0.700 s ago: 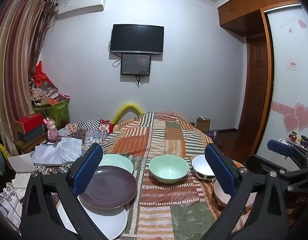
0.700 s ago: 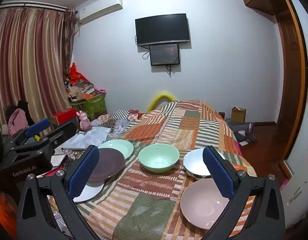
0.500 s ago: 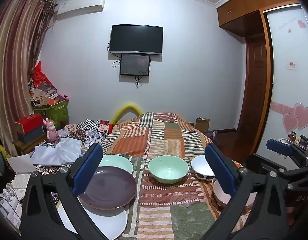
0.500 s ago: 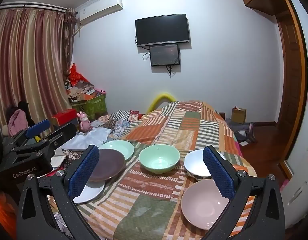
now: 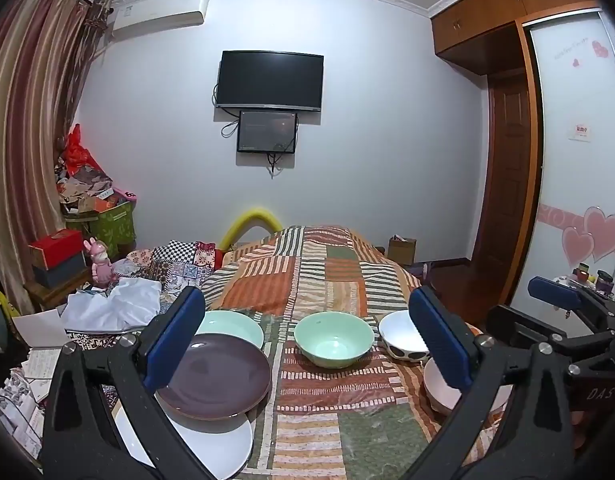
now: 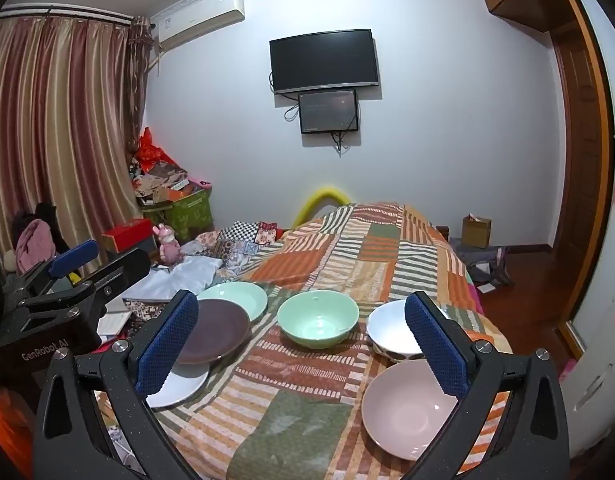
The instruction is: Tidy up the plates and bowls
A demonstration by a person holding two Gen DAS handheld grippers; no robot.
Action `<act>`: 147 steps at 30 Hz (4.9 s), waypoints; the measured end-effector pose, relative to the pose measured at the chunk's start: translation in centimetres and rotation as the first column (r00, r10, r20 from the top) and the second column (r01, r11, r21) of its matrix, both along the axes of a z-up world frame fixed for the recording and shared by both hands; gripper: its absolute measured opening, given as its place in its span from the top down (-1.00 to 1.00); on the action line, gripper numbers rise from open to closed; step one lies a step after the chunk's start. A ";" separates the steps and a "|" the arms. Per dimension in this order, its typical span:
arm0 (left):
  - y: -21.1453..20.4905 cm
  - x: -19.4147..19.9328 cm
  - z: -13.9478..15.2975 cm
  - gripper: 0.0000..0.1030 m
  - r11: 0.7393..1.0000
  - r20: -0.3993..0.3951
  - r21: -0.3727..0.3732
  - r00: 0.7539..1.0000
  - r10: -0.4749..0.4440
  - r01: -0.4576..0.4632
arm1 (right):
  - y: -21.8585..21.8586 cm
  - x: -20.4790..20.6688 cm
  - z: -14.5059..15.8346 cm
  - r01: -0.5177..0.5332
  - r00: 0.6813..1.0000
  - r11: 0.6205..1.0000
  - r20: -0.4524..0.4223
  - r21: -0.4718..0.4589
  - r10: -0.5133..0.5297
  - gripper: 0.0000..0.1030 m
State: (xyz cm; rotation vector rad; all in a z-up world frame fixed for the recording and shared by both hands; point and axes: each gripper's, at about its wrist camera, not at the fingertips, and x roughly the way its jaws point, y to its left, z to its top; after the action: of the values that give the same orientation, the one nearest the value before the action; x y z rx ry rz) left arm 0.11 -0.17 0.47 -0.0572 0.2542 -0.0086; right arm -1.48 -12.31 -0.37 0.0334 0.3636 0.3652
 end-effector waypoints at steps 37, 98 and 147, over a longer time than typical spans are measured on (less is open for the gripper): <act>0.2 -0.3 -0.4 -1.00 1.000 0.009 -0.006 1.000 -0.007 0.007 | -0.5 0.1 0.3 0.001 1.000 1.000 0.005 0.008 -0.001 -1.00; 18.8 9.8 -11.0 -0.88 0.981 -0.348 -0.040 0.922 0.167 -0.192 | 10.9 11.0 -8.4 -0.203 0.941 0.971 -0.300 -0.130 0.156 -1.00; 25.5 19.0 -21.2 0.48 0.981 -0.679 -0.180 0.731 -0.067 -0.077 | 17.8 19.1 -17.4 -0.298 0.756 0.954 -0.619 -0.035 0.214 0.35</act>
State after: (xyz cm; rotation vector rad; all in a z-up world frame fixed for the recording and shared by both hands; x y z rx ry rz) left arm 19.15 25.28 -20.74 -0.2635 1.0047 -0.0066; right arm 17.59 5.50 -17.78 -0.0312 1.0492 0.6046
